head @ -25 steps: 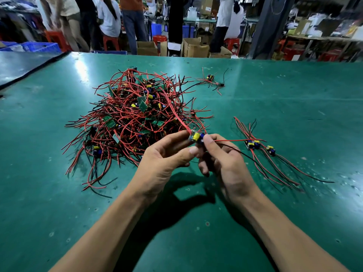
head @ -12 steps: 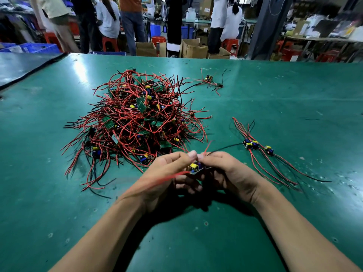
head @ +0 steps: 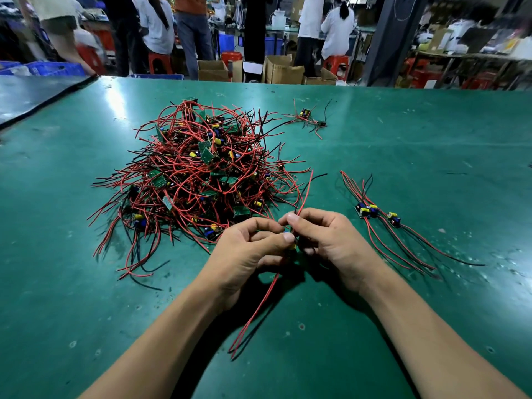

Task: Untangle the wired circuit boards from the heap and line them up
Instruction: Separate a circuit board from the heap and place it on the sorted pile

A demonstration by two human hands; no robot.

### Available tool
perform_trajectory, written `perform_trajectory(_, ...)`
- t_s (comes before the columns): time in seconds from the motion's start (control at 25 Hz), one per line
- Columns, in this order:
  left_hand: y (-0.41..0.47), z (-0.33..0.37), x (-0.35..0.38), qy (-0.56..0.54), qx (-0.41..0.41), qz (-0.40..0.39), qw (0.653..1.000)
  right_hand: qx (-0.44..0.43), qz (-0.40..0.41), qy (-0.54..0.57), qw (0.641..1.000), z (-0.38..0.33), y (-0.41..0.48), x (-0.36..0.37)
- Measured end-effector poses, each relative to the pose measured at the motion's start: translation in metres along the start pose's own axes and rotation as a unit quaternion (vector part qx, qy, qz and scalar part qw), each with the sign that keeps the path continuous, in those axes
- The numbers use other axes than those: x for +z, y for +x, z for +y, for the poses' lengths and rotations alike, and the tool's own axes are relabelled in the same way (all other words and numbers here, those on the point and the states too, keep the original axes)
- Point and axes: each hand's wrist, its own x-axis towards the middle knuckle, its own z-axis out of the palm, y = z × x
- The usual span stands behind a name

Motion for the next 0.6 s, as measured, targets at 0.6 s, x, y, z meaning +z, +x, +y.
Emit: perform_trajectory(0.6, 0.0019, -0.0054, 0.0038, 0.088, 0.024, 0.048, 0.995, 0.021, -0.039, 0.066, 0.997, 0.0011, -0.0008, 0.0063)
